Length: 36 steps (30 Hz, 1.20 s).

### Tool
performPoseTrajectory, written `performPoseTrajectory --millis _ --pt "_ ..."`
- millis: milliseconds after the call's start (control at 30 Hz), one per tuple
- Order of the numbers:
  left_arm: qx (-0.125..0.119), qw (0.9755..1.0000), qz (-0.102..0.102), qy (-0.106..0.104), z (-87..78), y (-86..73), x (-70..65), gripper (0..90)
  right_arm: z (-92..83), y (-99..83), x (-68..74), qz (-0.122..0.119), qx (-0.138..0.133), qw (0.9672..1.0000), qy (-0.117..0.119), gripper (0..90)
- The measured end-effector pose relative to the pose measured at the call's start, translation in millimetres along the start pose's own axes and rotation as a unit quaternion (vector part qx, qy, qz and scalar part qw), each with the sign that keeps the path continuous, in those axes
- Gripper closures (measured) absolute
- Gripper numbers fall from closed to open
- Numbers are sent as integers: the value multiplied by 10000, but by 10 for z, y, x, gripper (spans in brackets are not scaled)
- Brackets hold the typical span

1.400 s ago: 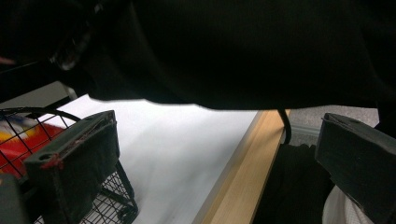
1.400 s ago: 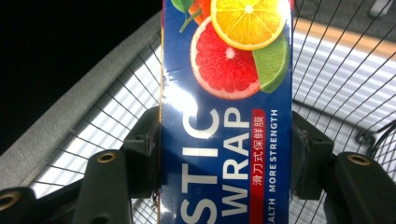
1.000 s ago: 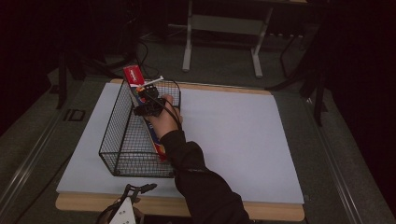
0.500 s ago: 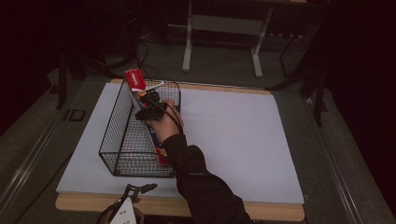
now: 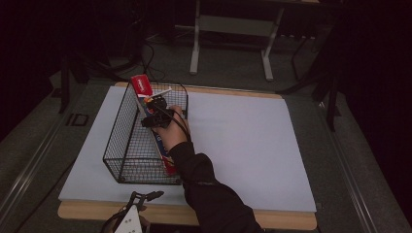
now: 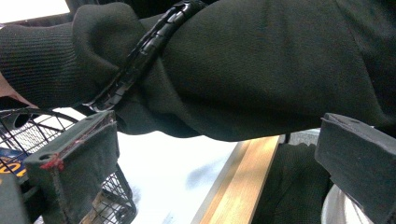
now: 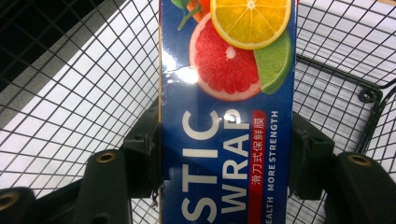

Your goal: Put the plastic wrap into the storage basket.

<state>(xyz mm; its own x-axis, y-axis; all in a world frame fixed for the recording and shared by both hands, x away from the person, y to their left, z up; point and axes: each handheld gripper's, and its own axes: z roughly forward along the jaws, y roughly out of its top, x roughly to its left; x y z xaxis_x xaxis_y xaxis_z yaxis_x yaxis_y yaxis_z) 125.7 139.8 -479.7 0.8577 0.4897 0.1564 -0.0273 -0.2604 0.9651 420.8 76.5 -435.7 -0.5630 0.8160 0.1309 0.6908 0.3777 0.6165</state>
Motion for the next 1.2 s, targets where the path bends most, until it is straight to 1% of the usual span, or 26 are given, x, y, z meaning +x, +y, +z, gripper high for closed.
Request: performPoseTrajectory --millis 67,167,600,700,833,933,1000,1067,1100,1133,1167,1200 --pt "4 10000 -2 -5 1 -1 1 3 25 5 1 -2 54 10000 9 393" --pt "-2 10000 -9 1 -2 -2 6 3 33 6 19 -56 39 10000 -48 393" --pt "30 10000 9 -21 11 -1 0 3 37 41 15 -71 140 9999 -20 388" --pt "36 10000 20 -22 12 -2 -2 3 39 35 12 -100 85 9999 0 381" --pt "32 10000 17 -26 8 -2 -2 3 49 4 0 -182 -82 9998 43 370" --pt "34 10000 20 -28 9 -2 -3 3 44 -1 -10 -146 -142 9997 97 358" --pt "43 10000 25 -27 11 -2 -4 3 44 -5 -10 -179 -152 9997 90 329" --pt "44 10000 20 -31 12 -2 -4 3 50 -11 -3 -236 -154 9996 66 323" --pt "44 10000 24 -28 12 -2 -4 3 49 -15 -8 -190 -185 9996 94 319" --pt "46 10000 23 -30 12 -3 -4 3 51 -15 -22 -123 -197 9995 214 338" --pt "45 10000 20 -34 13 -3 -4 3 54 -15 -31 -86 -141 9995 251 340" --pt "49 10000 20 -36 13 -3 -4 3 47 -16 -34 -144 -167 9996 169 341"
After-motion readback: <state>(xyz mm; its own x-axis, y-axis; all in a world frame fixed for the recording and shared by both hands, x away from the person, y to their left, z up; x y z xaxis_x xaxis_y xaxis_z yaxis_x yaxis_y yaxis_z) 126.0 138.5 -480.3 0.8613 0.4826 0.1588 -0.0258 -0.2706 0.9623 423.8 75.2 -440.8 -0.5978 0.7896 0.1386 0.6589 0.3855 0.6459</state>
